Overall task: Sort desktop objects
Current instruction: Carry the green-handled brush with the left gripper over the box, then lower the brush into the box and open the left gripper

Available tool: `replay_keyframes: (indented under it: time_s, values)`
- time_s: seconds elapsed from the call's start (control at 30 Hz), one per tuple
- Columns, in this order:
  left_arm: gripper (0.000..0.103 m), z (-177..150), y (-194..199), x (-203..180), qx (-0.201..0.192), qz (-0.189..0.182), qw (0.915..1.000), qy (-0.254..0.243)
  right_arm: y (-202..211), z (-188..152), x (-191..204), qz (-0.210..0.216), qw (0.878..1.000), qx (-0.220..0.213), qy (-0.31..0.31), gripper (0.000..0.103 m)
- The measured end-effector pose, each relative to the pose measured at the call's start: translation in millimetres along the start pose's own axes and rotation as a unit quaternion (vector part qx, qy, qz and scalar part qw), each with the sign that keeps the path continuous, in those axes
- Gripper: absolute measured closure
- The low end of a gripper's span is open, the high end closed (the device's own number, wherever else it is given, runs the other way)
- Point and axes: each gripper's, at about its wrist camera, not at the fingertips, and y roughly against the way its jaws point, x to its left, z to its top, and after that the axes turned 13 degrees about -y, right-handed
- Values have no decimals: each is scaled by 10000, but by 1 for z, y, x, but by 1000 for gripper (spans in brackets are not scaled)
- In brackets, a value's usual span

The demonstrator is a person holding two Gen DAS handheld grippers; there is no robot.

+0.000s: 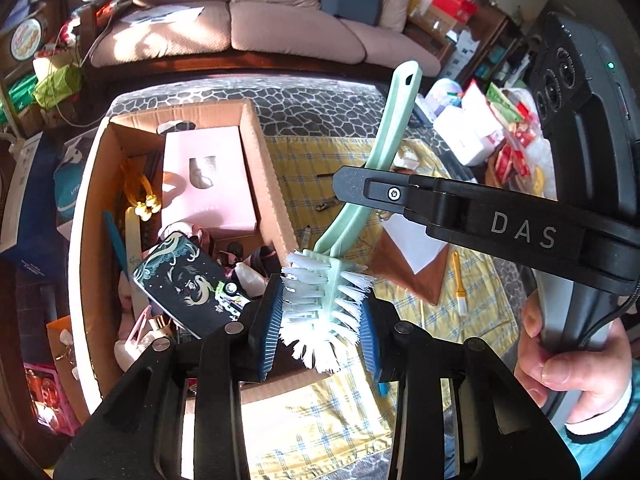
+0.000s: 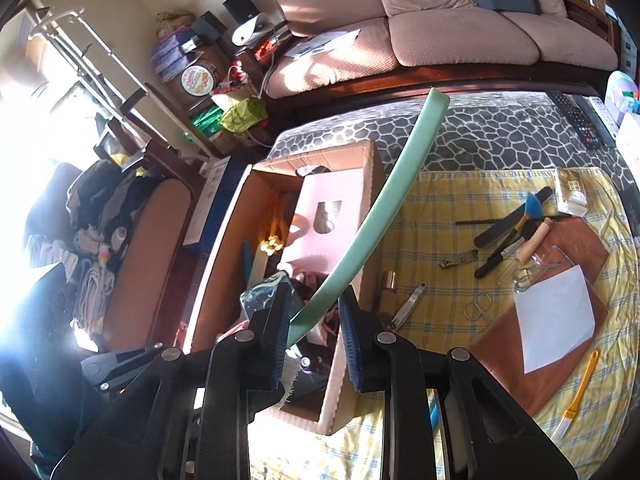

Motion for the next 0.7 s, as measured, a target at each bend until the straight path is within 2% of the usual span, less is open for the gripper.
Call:
replay_keyframes:
  time_s: [0.3,0.7]
  values:
    - [71,-25,14,62,-35,179,9989,440,-52,-8,50,52,9994,227,253,79]
    - [71,-48,-2,135,26,444,9947,929,-132,-8,95,41,9972,584,468,79]
